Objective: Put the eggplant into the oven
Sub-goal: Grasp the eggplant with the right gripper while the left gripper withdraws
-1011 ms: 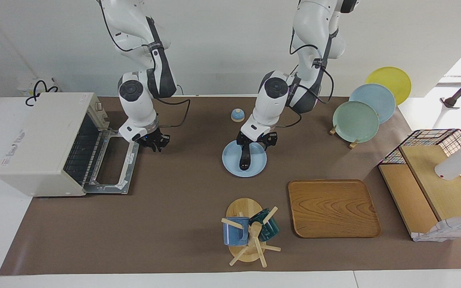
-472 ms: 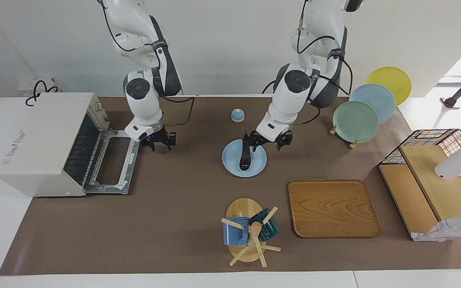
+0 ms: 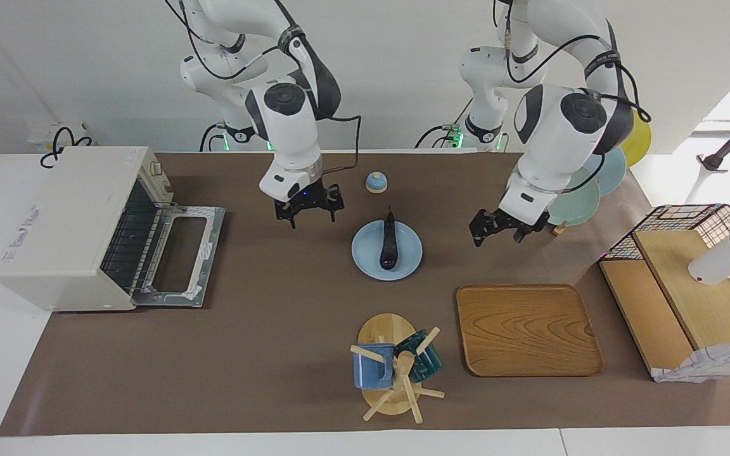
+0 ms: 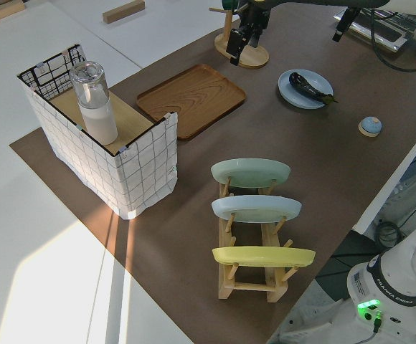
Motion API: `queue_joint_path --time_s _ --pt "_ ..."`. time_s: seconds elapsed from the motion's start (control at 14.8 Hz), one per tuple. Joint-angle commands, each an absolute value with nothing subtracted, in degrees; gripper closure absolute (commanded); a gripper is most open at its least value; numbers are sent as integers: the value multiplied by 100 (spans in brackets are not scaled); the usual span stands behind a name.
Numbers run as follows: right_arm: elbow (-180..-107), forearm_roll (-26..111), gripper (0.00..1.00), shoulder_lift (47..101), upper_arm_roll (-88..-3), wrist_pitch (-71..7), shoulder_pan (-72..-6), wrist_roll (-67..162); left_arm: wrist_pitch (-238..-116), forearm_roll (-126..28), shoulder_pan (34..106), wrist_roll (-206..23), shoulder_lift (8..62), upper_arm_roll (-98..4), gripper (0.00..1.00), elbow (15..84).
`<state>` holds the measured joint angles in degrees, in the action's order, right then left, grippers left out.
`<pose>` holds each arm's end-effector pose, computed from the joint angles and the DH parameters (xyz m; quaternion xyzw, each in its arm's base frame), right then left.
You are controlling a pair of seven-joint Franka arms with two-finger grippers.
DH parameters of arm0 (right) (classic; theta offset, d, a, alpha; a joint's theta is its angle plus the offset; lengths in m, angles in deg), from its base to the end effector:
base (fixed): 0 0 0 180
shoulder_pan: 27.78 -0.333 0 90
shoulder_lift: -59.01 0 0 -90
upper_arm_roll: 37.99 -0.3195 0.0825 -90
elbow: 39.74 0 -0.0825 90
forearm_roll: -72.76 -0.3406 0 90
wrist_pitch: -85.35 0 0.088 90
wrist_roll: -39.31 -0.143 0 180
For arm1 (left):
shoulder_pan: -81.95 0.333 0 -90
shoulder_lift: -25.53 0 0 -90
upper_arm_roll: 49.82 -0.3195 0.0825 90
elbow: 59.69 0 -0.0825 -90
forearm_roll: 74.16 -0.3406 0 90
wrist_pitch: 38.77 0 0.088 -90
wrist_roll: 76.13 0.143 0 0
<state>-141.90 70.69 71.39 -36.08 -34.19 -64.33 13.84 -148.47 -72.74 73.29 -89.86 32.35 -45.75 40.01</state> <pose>0.4858 0.3406 0.4263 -0.9964 -0.0722 -0.0315 0.0327 0.5515 -0.1256 0.4850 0.9994 0.0129 0.0235 0.0219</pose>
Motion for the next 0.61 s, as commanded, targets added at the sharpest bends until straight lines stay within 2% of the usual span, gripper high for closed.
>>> queue_joint_path --time_s 0.0,0.13,0.2,0.54 --pt "-12242 7134 0 8822 -3571 -2814 -7038 482 -14425 -7408 7544 -8537 2976 -4525 0 3962" --pt "-11133 7494 0 9641 -3597 -2759 -7189 74 -14214 -7408 7615 -8378 2844 -4525 0 3962" --pt "-11033 7495 0 9775 -3597 -2846 -7242 21 -14143 -7408 7632 -8360 2826 -4534 0 3962" --pt "-11533 7776 0 9882 -3597 -3541 -7602 -85 -13494 -7601 7624 -8351 2457 -4525 0 3971"
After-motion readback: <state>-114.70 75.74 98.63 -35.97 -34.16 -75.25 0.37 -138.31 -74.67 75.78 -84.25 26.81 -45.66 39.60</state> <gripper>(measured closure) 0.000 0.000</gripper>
